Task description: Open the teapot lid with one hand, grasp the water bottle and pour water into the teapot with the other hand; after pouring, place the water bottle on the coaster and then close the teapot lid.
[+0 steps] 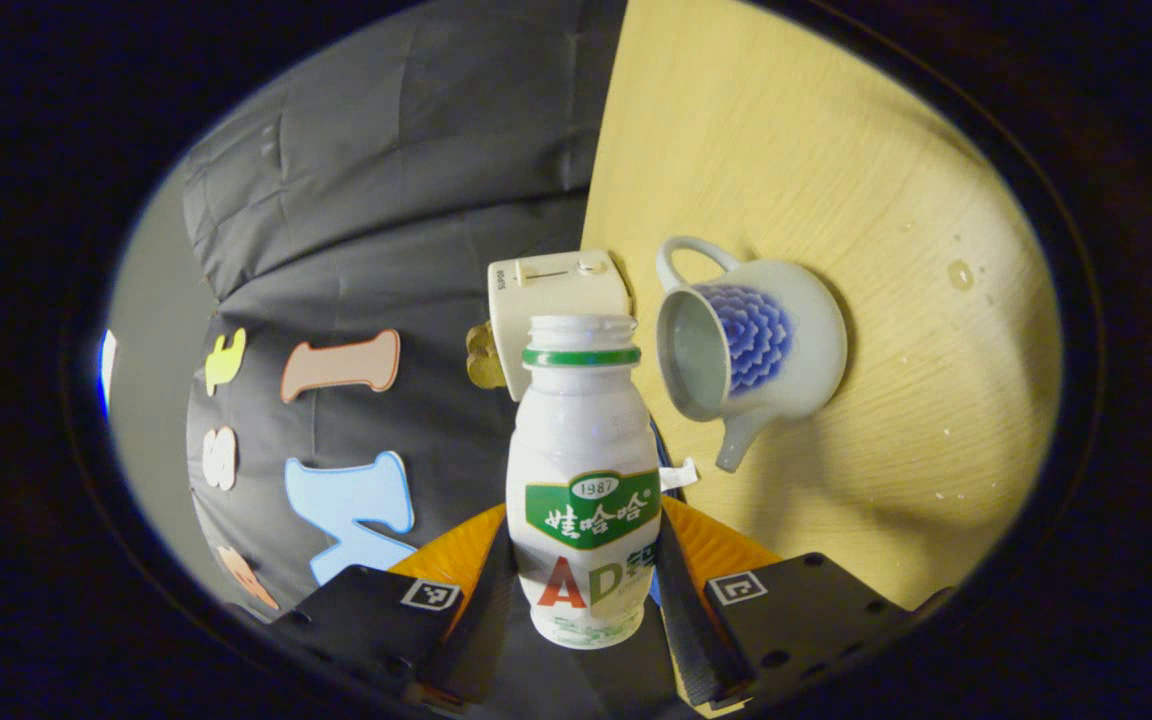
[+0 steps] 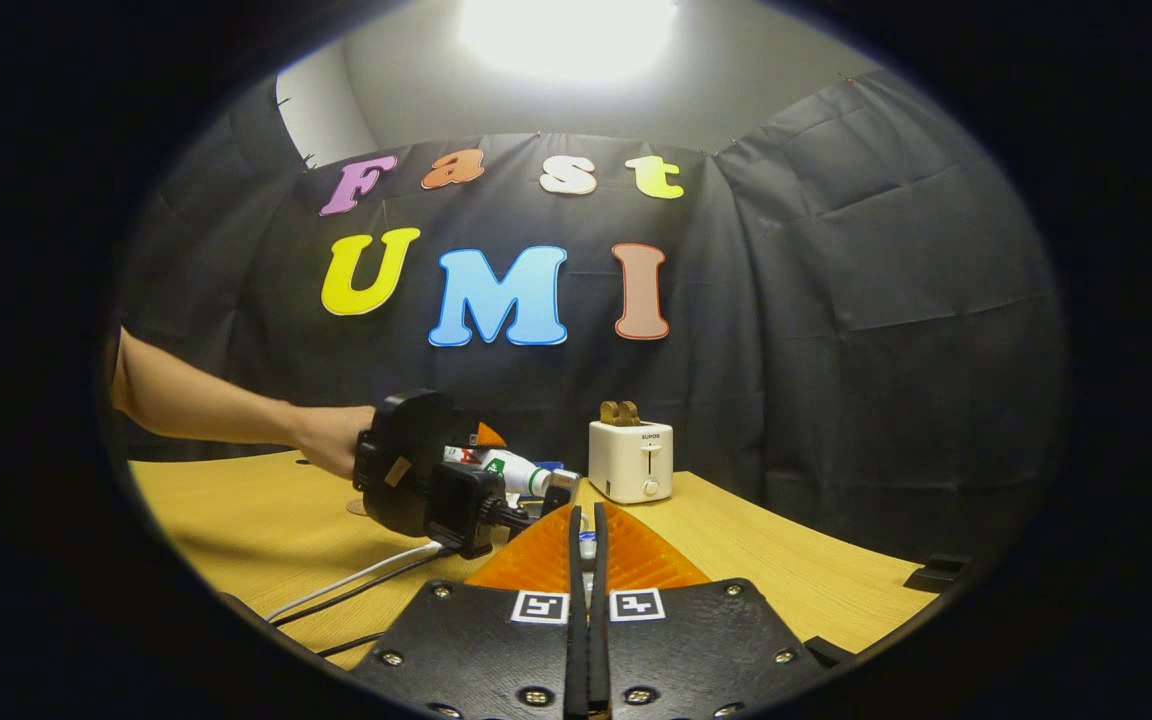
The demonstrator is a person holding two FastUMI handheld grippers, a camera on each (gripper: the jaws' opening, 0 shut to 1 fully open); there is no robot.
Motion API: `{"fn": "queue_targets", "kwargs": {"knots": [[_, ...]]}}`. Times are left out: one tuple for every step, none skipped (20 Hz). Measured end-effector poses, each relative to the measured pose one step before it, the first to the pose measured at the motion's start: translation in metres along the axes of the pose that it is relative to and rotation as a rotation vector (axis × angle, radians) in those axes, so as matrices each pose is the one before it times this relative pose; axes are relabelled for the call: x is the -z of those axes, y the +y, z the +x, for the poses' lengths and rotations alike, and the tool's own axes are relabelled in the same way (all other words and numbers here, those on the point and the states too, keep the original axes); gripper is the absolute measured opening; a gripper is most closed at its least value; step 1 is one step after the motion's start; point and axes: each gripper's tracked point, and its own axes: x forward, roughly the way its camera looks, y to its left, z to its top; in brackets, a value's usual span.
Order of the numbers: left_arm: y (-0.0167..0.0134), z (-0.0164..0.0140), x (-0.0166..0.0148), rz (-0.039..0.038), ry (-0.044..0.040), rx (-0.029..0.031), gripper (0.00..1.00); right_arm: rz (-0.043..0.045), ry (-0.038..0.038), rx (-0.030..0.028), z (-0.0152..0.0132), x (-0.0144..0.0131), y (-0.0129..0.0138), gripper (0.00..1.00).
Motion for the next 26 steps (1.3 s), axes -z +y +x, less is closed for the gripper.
{"fn": "queue_targets", "kwargs": {"knots": [[-0.00230,-0.00064,0.00047,-0.06844,-0.01191,-0.01111,0.81,0.00527,0.00040,0.00257,0.00146,-0.00173,-0.00173,0.01],[-0.00122,-0.00510,0.00205,-0.07854,-0.01190,-0.01584,0.81,0.00725,0.00215,0.00274,0.00174,-0.00160,-0.00183,0.01],[0.00146,-0.01261,0.00538,-0.09067,-0.00461,-0.01790,0.81,0.00953,0.00016,-0.00141,0.00222,-0.00218,-0.00151,0.01],[0.00033,-0.01108,0.00588,-0.09811,0.00258,-0.00765,0.75,0.00328,0.00875,-0.01123,0.00447,0.00058,0.00241,0.01],[0.00051,-0.01172,0.00772,-0.09965,0.00595,-0.00272,0.69,-0.00587,0.01420,-0.01197,0.00521,0.00236,0.00160,0.00],[0.00523,-0.01181,0.00579,-0.09611,-0.00234,-0.01435,0.73,-0.01009,0.01359,-0.00916,0.00687,0.00191,-0.00062,0.00],[0.00439,-0.01200,0.00528,-0.09018,0.00090,-0.01679,0.77,-0.00330,0.00997,-0.01289,0.00696,0.00056,0.00109,0.00],[0.00685,-0.01352,0.00718,-0.08257,0.00243,-0.01853,0.81,-0.00178,0.01161,-0.01598,0.00823,0.00214,0.00283,0.00],[0.00878,-0.01217,0.00304,-0.07677,-0.00574,-0.02084,0.81,-0.00459,0.01569,-0.01621,0.00936,0.00204,0.00320,0.00],[0.00630,-0.01137,0.00398,-0.07346,-0.00563,-0.01596,0.81,-0.00204,0.01613,-0.01890,0.01080,0.00347,0.00382,0.00],[0.00623,-0.00975,0.00160,-0.06690,-0.00439,-0.00839,0.81,-0.00541,0.01713,-0.01568,0.01015,0.00119,0.00326,0.00],[0.00510,-0.00858,0.00231,-0.05946,-0.00116,-0.00557,0.81,-0.00659,0.01263,-0.01514,0.01033,0.00018,0.00411,0.01],[0.00615,-0.00629,0.00068,-0.05667,-0.00768,-0.00883,0.81,-0.01275,0.00599,-0.01466,0.01114,-0.00187,0.00405,0.01],[0.00322,-0.00648,0.00052,-0.05263,-0.00971,-0.00067,0.81,-0.00912,0.01093,-0.00788,0.01165,-0.00123,0.00375,0.01],[0.00495,-0.00470,0.00040,-0.04787,-0.00516,-0.00281,0.81,-0.00667,0.01260,-0.01333,0.01224,-0.00026,0.00436,0.00],[0.00608,-0.00467,-0.00040,-0.04459,-0.00802,-0.00571,0.81,0.00125,0.01395,-0.01227,0.01253,0.00028,0.00557,0.01],[0.00549,-0.00334,-0.00165,-0.04895,-0.01161,-0.00295,0.81,0.00748,0.00804,-0.01206,0.01129,-0.00166,0.00368,0.00],[0.00228,-0.00087,0.00000,-0.05095,-0.01045,0.00472,0.80,0.00344,0.00504,0.00220,0.01358,-0.00191,0.00144,0.00],[0.00424,-0.00161,-0.00041,-0.04684,-0.00284,0.00561,0.78,-0.00620,0.00644,0.00474,0.01323,-0.00092,-0.00091,0.01],[0.00617,-0.00173,0.00151,-0.04612,-0.00832,-0.00658,0.77,-0.00658,0.00788,0.01136,0.01390,0.00129,-0.00059,0.01],[0.01021,-0.00310,-0.00028,-0.04731,-0.00955,-0.01971,0.75,-0.00203,0.00665,0.00327,0.01148,0.00000,0.00025,0.01],[0.00967,-0.00362,0.00141,-0.04443,-0.00960,-0.01795,0.75,-0.00176,0.00526,0.00721,0.01270,0.00094,0.00150,0.01],[0.00705,-0.00260,-0.00068,-0.03082,-0.00548,-0.00463,0.75,-0.00152,0.00235,0.00699,0.01098,0.00082,-0.00047,0.01],[0.00608,-0.00226,-0.00513,-0.02122,-0.01622,-0.00535,0.75,-0.00904,0.00662,0.00978,0.01005,0.00319,-0.00012,0.01],[0.00804,-0.00130,-0.00838,-0.01957,-0.02355,-0.01120,0.79,-0.01693,0.00225,0.01392,0.00932,0.00483,-0.00233,0.01],[0.00408,-0.00160,-0.00436,-0.02110,-0.01089,-0.00690,0.78,-0.00983,0.00149,0.01263,0.00692,0.00499,-0.00204,0.01]]}}
